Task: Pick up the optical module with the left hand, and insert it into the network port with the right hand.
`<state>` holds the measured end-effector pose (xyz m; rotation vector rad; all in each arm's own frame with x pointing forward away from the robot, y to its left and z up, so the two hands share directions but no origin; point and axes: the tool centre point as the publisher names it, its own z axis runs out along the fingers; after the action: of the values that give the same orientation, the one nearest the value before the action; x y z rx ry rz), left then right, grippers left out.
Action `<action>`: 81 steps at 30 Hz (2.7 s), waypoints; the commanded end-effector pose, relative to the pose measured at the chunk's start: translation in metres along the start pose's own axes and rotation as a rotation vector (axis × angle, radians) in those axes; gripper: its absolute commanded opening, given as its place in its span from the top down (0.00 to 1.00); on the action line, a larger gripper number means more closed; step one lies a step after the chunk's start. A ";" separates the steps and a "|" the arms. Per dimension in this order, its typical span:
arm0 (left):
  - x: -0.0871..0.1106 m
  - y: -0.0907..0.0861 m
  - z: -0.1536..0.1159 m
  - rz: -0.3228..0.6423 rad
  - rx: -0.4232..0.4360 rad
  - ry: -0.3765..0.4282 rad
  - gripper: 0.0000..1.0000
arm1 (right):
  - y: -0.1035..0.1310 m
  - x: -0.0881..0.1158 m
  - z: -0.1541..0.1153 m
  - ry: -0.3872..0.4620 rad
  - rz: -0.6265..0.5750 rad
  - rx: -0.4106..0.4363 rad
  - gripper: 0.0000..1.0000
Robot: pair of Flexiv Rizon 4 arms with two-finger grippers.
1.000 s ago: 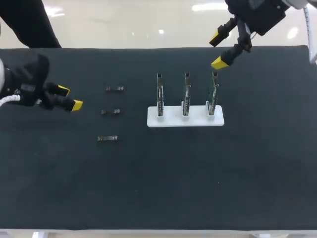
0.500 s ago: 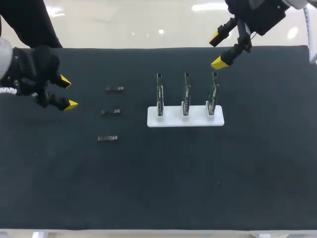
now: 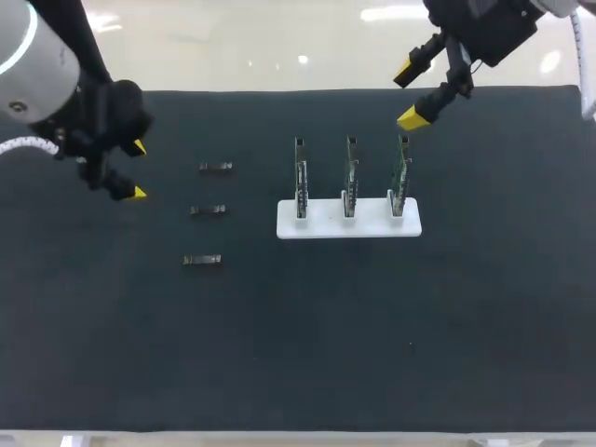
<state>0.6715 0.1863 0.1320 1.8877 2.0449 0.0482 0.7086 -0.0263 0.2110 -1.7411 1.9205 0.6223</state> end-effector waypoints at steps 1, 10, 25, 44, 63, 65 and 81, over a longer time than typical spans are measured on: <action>-0.003 0.003 0.001 0.000 0.004 0.075 0.00 | 0.000 0.000 0.000 0.001 0.001 0.002 0.00; -0.014 -0.015 0.025 0.057 0.082 0.212 0.00 | 0.000 0.000 0.000 0.001 0.001 0.002 0.00; -0.021 -0.027 0.046 0.079 0.186 0.274 0.00 | 0.000 0.000 0.000 0.001 0.001 0.002 0.00; -0.014 -0.042 0.051 0.068 0.211 0.153 0.00 | 0.000 0.000 0.000 0.001 0.001 0.002 0.00; -0.011 -0.063 0.097 0.066 0.246 0.183 0.00 | 0.000 0.000 0.000 0.001 0.001 0.002 0.00; -0.012 -0.063 0.102 0.061 0.247 0.186 0.00 | 0.000 0.000 0.000 0.001 0.001 0.002 0.00; -0.005 -0.072 0.123 0.028 0.258 0.198 0.00 | 0.000 0.000 0.000 0.001 0.001 0.002 0.00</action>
<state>0.6371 0.1471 0.0012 2.1418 2.2504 -0.0205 0.7087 -0.0263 0.2110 -1.7411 1.9205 0.6223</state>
